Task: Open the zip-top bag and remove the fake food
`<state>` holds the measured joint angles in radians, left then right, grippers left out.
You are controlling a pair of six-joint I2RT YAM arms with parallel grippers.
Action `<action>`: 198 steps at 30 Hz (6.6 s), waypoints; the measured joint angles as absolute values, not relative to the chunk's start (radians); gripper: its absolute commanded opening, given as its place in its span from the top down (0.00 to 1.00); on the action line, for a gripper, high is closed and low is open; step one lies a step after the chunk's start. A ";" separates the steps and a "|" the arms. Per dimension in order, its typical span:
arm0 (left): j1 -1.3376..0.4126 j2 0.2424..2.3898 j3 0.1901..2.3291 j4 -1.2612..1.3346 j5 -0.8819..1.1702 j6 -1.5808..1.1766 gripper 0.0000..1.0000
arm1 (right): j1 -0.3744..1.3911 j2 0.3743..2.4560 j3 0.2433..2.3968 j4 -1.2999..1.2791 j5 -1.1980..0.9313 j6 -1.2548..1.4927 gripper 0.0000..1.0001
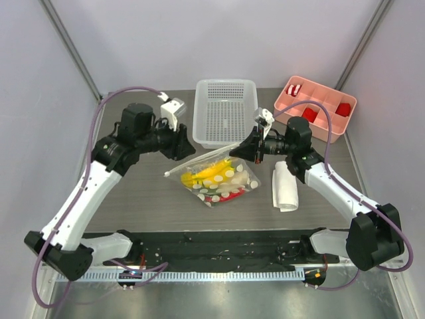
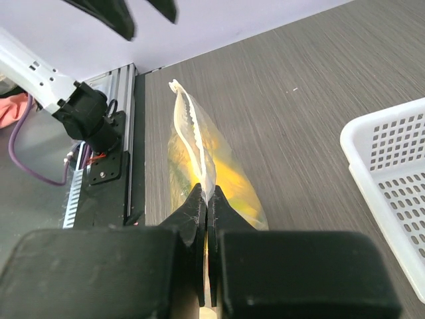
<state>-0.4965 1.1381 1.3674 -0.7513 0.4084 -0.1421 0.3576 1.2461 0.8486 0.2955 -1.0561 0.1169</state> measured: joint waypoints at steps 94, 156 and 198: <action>-0.727 1.860 1.409 -0.894 -0.731 -0.759 0.38 | 0.523 1.092 0.907 -0.376 0.173 0.587 0.00; -0.725 1.153 1.084 -0.617 -0.256 -0.559 1.00 | 0.785 1.358 0.998 -0.028 -0.185 0.682 0.64; -0.725 1.029 1.009 -0.506 -0.037 -0.661 1.00 | 1.020 1.531 0.829 0.418 -0.292 0.540 0.25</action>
<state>-0.7250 1.0290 1.0088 -0.5064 -0.0372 -0.6605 1.0203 1.5307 0.8291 0.4175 -0.2916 0.5404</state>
